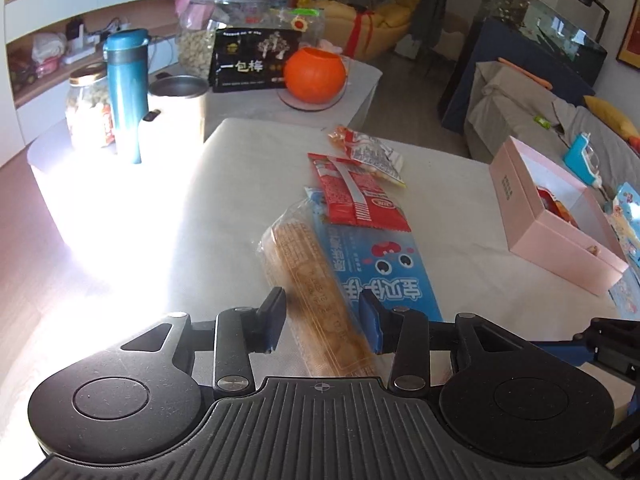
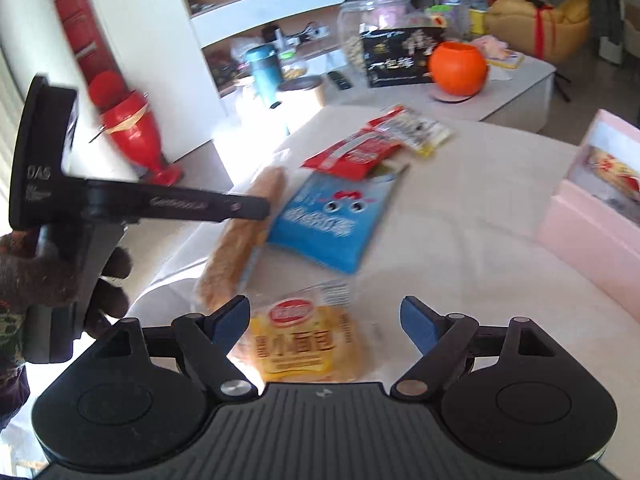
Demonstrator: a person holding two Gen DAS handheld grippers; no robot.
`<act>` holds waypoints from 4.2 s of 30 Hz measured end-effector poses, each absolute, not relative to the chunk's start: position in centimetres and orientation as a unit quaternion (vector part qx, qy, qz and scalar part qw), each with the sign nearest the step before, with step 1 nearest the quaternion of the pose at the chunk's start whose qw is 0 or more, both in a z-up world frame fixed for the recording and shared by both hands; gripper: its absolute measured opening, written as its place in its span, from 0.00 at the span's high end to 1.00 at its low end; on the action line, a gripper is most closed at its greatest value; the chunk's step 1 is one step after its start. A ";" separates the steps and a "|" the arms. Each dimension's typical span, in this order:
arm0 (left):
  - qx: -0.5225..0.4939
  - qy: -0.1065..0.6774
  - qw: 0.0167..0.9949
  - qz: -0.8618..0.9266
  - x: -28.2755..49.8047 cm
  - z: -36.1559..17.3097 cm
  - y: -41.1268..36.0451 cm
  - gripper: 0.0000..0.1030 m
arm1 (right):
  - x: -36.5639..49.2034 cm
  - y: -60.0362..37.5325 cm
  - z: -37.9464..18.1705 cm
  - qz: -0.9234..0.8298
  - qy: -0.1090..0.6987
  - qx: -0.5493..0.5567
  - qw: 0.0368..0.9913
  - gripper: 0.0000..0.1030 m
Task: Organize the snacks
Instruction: 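Open the right gripper over the pink box to drop the roast-duck packet while the left holds the clear bag, then move the right gripper over the yellow mini French bread packet, then close the right gripper on the mini French bread packet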
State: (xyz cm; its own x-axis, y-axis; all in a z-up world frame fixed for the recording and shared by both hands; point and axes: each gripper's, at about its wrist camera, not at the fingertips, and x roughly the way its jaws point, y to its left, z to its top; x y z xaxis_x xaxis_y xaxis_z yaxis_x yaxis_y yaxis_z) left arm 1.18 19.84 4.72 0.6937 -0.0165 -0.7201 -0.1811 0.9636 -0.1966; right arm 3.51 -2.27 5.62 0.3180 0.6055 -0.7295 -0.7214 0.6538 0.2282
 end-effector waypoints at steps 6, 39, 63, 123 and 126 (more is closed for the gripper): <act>-0.119 0.378 0.918 0.031 0.3 4.5 18.6 0.61 | 2.5 -3.3 3.7 0.384 0.420 -0.116 0.814 0.20; 0.010 0.421 0.898 -0.123 -0.2 3.2 6.0 0.61 | 3.2 -17.2 1.9 0.233 0.431 -0.086 0.867 0.03; -0.114 0.404 0.904 -0.084 2.9 1.8 7.1 0.64 | 9.1 -13.8 2.3 0.143 0.429 -0.008 0.892 0.07; -0.084 0.380 0.914 -0.116 2.6 1.1 5.8 0.61 | 3.8 -20.7 4.9 0.200 0.431 -0.112 0.873 0.09; -0.082 0.381 0.914 -0.114 2.6 1.1 5.8 0.61 | 5.0 -21.0 4.8 0.221 0.454 -0.022 0.863 0.15</act>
State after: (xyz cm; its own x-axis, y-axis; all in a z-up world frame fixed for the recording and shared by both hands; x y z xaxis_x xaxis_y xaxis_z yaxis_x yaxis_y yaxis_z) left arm 2.65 5.81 1.12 0.6830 -0.2715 -0.6780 0.1464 0.9604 -0.2371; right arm 5.01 -21.00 4.84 0.4906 0.3617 -0.7927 -0.4008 0.9015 0.1633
